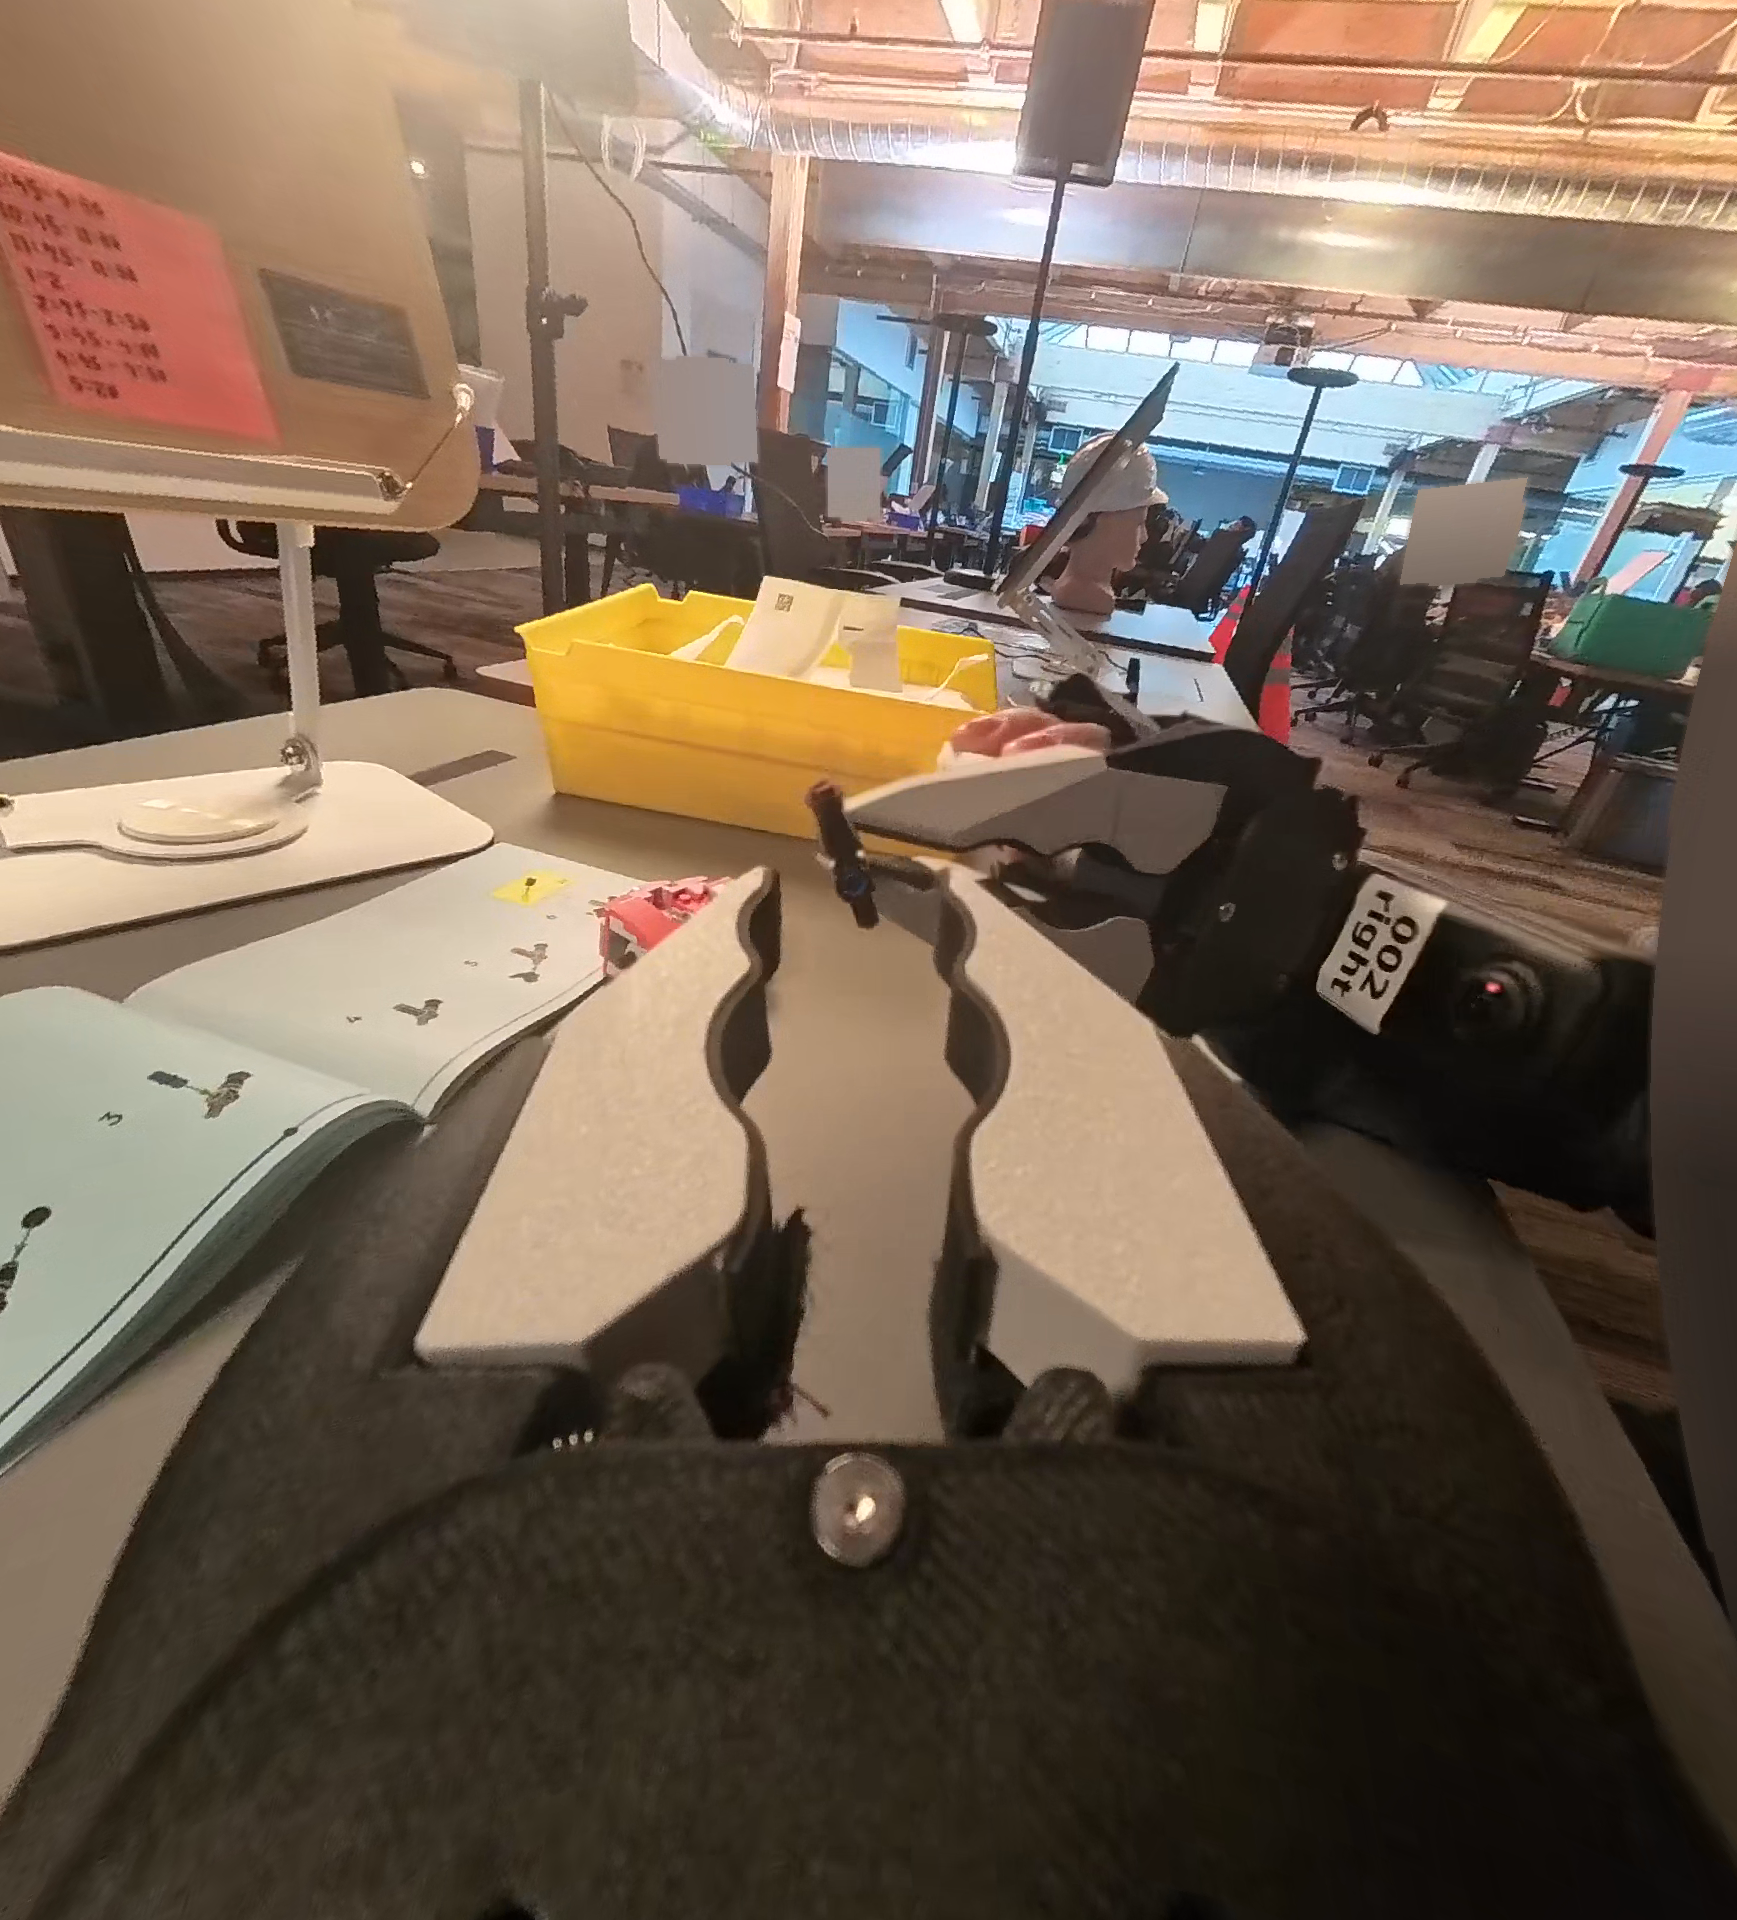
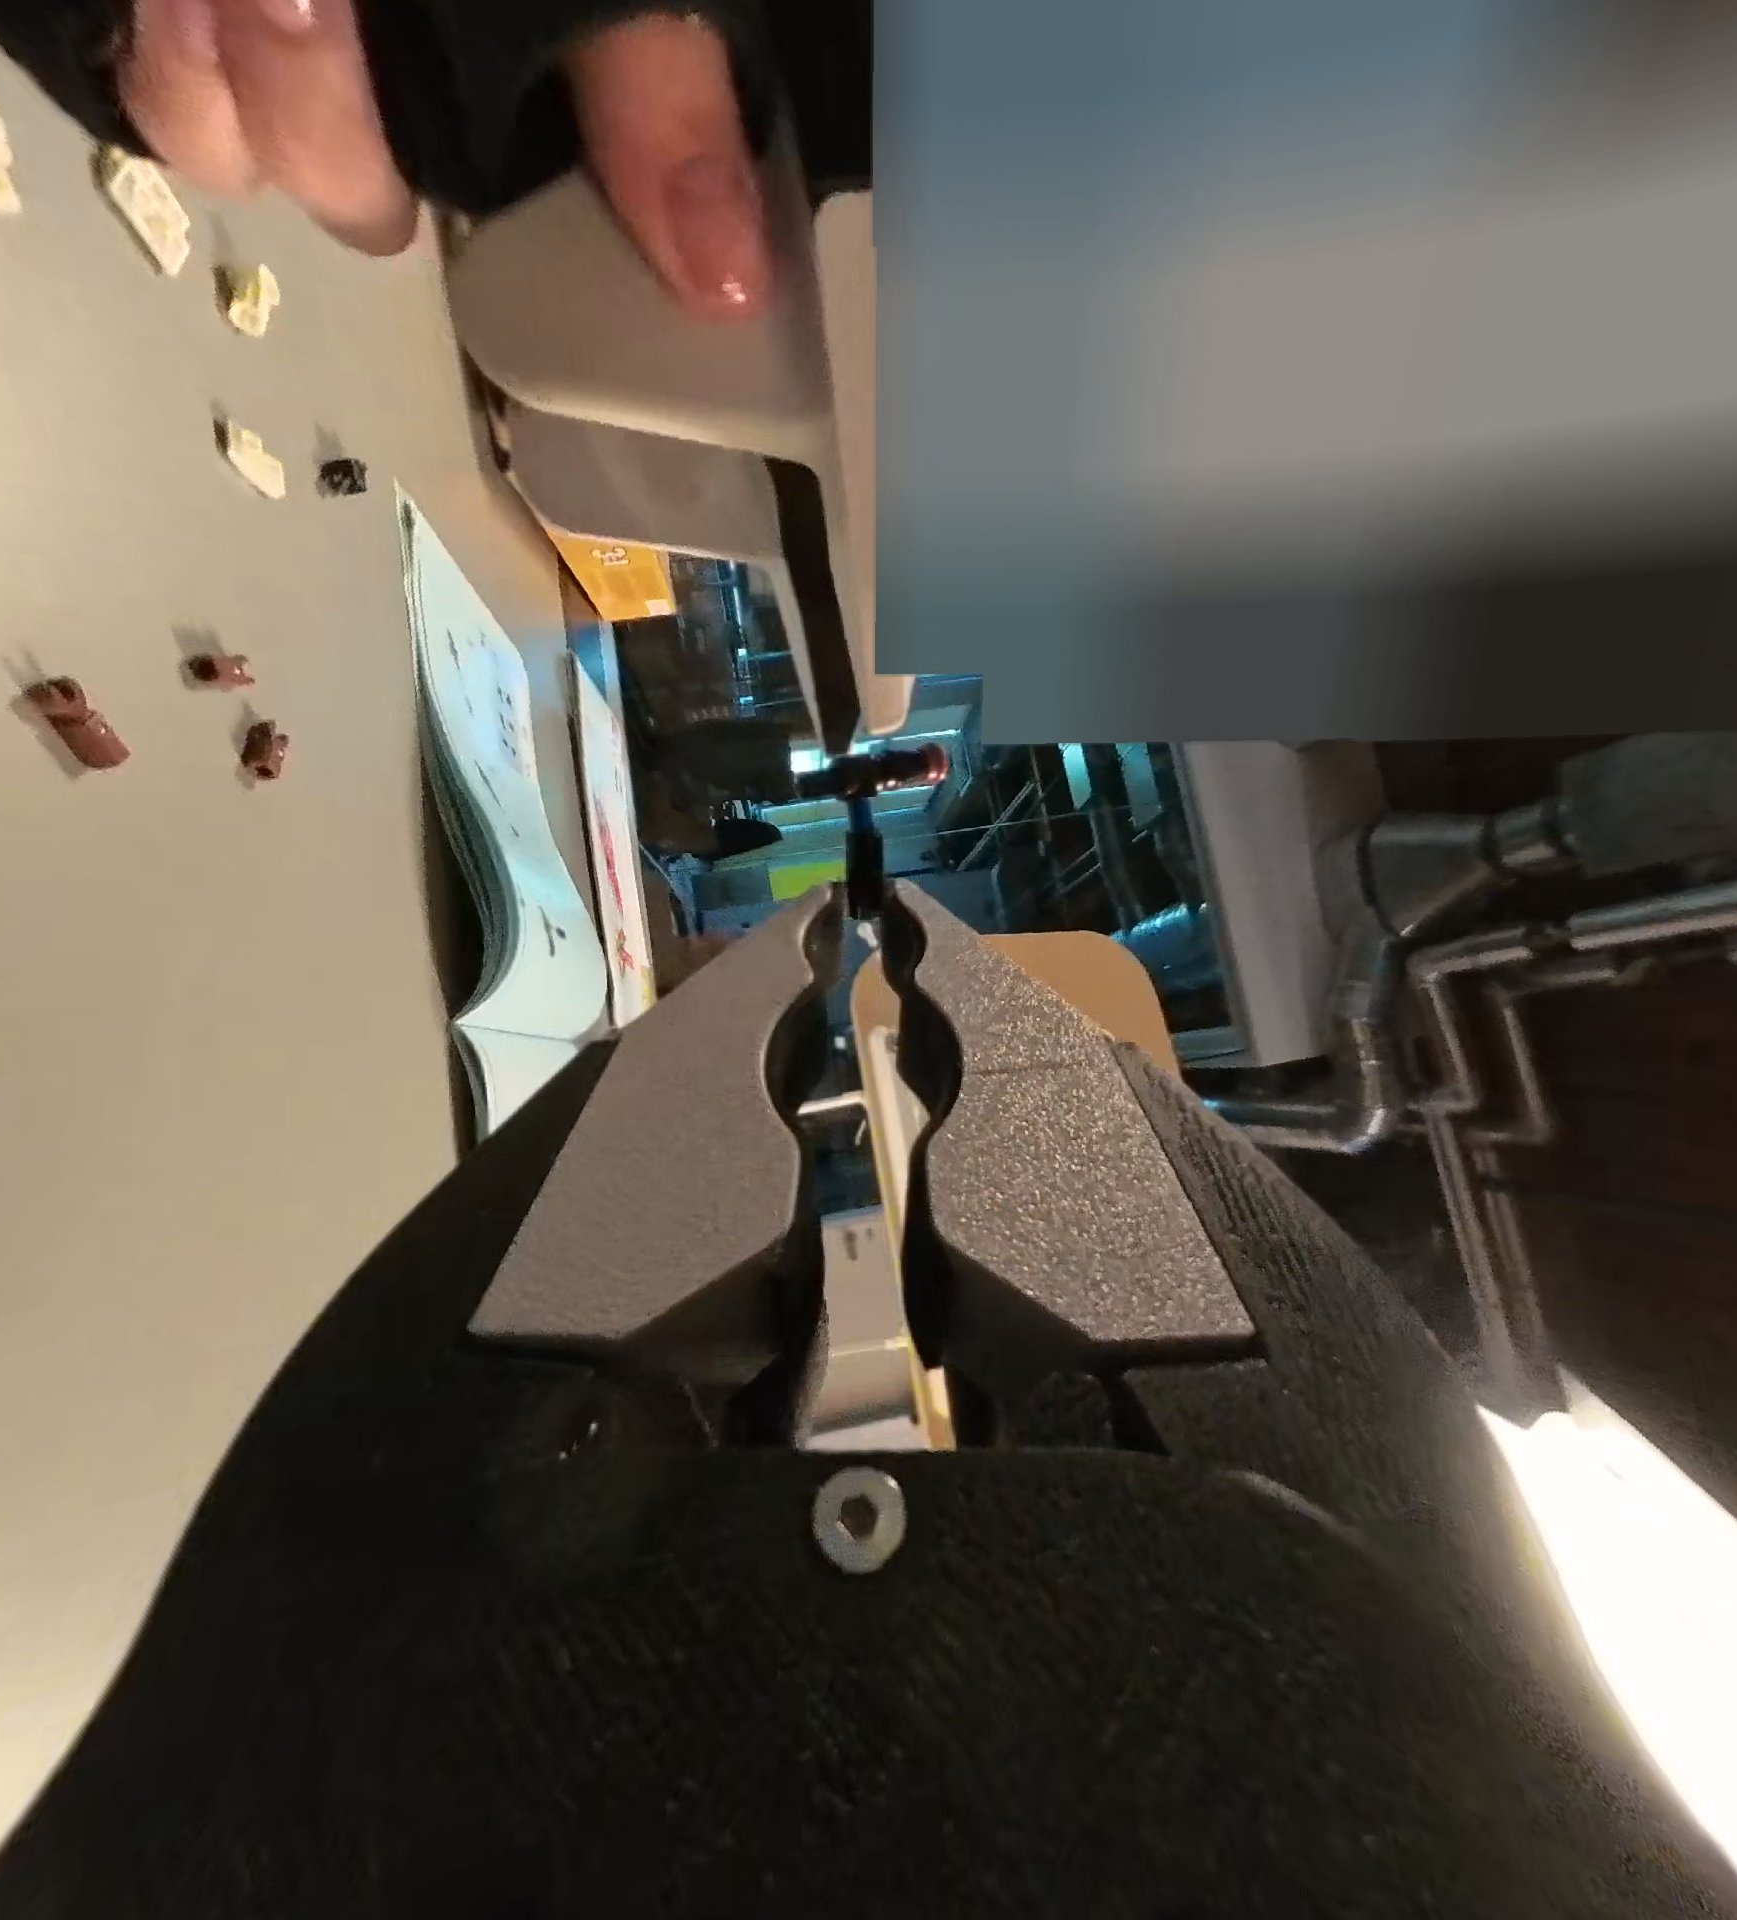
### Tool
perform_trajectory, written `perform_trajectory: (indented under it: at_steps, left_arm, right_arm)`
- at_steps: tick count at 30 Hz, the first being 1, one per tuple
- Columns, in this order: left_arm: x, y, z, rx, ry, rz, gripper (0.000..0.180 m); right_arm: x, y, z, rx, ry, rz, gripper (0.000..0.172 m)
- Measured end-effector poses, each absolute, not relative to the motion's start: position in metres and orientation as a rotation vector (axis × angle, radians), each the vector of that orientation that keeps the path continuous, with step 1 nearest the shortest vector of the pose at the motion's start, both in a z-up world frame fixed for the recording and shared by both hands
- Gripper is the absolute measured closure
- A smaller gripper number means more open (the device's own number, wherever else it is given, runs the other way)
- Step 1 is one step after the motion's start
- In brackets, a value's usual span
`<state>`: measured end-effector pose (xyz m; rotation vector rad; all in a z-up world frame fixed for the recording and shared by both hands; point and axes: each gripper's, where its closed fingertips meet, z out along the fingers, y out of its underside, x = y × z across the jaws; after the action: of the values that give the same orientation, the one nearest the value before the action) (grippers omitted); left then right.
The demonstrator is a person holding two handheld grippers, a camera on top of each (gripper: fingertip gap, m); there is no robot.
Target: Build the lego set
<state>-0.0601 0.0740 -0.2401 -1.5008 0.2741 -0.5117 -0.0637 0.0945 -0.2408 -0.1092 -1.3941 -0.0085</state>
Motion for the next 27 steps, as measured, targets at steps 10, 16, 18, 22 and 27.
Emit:
perform_trajectory:
  at_steps: [10,16,18,22,27]
  left_arm:
    - [-0.061,0.077,-0.25,-1.557,0.249,-0.585,0.169]
    - [-0.061,0.079,-0.251,-1.563,0.231,-0.606,0.174]
    - [-0.062,0.081,-0.253,-1.567,0.224,-0.594,0.174]
    - [-0.06,0.081,-0.254,-1.568,0.229,-0.608,0.175]
    - [-0.065,0.083,-0.258,-1.587,0.195,-0.597,0.175]
  right_arm:
    - [-0.065,0.089,-0.252,-0.016,-1.448,-0.089,0.167]
    - [-0.066,0.091,-0.252,-0.034,-1.445,-0.09,0.167]
    - [-0.068,0.093,-0.255,-0.078,-1.469,-0.054,0.167]
    - [-0.069,0.096,-0.257,-0.092,-1.483,-0.068,0.167]
    - [-0.07,0.097,-0.258,-0.068,-1.481,-0.119,0.168]
